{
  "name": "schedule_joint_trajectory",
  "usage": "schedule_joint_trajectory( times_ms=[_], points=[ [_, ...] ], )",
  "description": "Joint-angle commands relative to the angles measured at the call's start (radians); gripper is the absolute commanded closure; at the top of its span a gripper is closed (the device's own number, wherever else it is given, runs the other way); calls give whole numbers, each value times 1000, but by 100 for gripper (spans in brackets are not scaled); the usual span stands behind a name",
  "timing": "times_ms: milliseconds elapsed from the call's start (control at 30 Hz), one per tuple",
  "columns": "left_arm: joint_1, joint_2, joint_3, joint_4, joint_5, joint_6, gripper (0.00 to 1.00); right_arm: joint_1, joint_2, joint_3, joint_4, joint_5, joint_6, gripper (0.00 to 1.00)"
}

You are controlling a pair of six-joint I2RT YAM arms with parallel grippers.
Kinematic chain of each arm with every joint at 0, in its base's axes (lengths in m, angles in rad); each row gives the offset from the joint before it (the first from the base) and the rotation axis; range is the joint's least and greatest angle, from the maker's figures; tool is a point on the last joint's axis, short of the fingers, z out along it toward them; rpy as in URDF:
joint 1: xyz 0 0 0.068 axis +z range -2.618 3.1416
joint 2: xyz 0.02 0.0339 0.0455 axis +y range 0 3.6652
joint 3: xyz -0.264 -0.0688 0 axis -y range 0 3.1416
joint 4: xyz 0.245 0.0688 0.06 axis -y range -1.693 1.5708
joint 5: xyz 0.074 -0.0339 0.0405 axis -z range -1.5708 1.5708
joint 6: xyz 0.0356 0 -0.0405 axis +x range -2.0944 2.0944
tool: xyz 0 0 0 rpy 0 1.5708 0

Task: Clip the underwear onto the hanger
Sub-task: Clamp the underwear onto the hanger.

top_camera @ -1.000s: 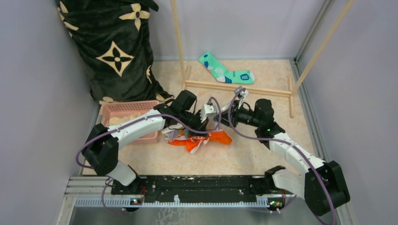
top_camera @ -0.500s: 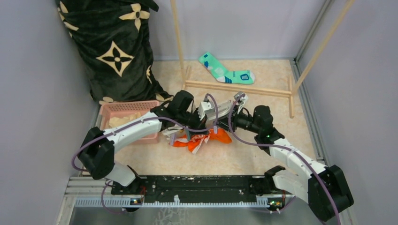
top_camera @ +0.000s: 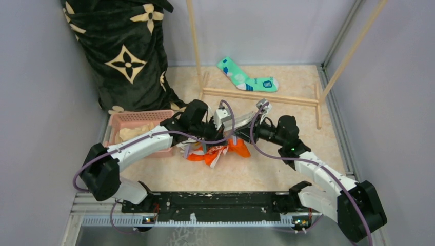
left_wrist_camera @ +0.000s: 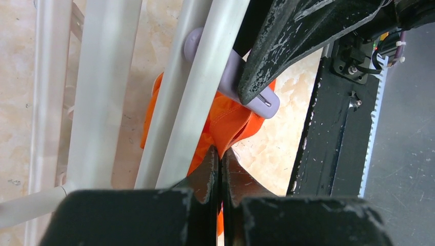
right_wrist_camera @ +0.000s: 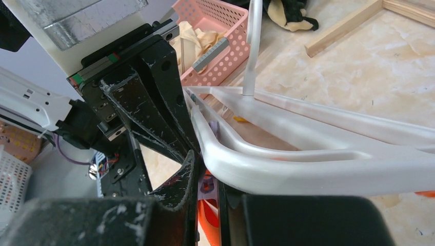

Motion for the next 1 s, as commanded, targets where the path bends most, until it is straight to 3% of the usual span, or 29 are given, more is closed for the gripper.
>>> schedule_joint_trajectory(
  times_ms=[0, 167, 433, 700, 767, 900, 967],
  points=[
    [-3, -16, 5, 19, 23, 8, 100, 13, -33, 27, 41, -53, -55, 100],
    [-3, -16, 10, 14, 19, 12, 100, 12, -34, 48, -34, -79, -123, 99],
    [-3, -3, 13, 11, 15, 12, 100, 12, -34, 37, -9, -96, -105, 61],
    [-2, 14, 15, -8, 2, 31, 99, 13, -47, 29, 28, -91, -65, 48],
    [-3, 17, 16, -13, 0, 35, 92, 12, -54, 31, 30, -90, -61, 44],
    [-3, 8, 17, -20, -1, 31, 64, 13, -68, 31, 6, -56, -65, 37],
    [-3, -3, 13, -16, 6, 31, 57, 12, -73, 27, -29, -12, -75, 34]
  ],
)
